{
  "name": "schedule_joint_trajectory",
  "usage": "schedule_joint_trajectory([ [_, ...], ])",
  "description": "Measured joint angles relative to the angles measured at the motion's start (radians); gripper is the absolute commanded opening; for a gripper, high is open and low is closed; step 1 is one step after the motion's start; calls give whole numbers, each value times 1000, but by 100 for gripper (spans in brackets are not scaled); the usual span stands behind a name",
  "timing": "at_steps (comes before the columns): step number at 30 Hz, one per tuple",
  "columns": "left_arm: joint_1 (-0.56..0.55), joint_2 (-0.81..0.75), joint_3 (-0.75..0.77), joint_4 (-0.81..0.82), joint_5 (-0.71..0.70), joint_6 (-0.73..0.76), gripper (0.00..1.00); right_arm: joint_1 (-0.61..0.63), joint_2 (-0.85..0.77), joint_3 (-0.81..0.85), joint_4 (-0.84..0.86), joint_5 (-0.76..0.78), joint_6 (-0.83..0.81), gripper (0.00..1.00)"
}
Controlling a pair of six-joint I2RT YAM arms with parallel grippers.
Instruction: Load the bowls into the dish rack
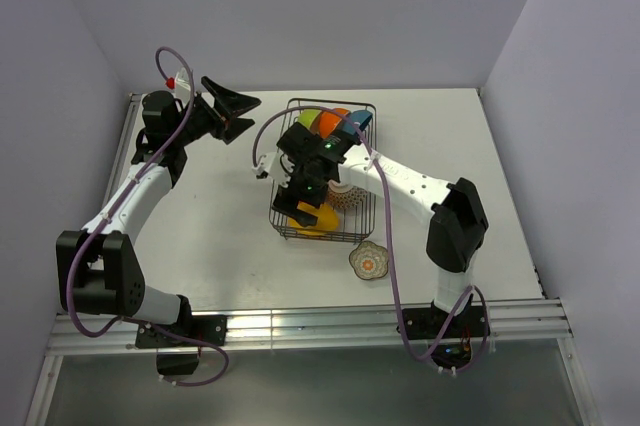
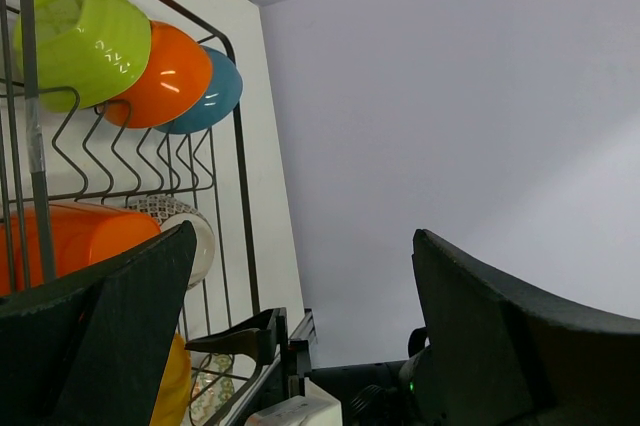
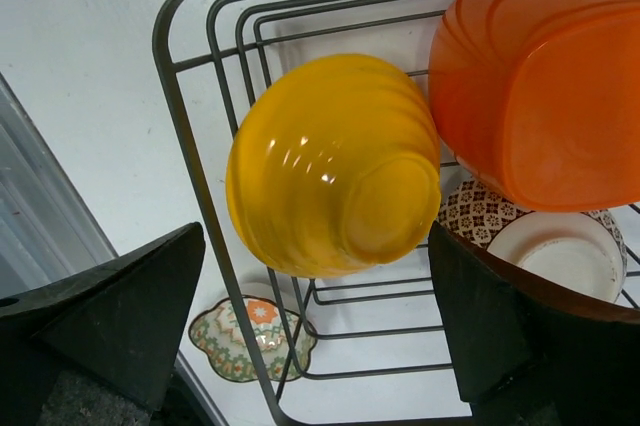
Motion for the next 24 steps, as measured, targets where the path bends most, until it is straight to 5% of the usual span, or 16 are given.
schedule_joint_trajectory([
  [12,0,0,0,0,3,2,94,-29,-10,18,0,-69,34,52],
  [17,0,0,0,1,5,2,93,-128,-58,-19,-13,-100,35,45],
  [24,0,0,0,15,7,10,93,-201,-81,-26,-16,-112,60,50],
])
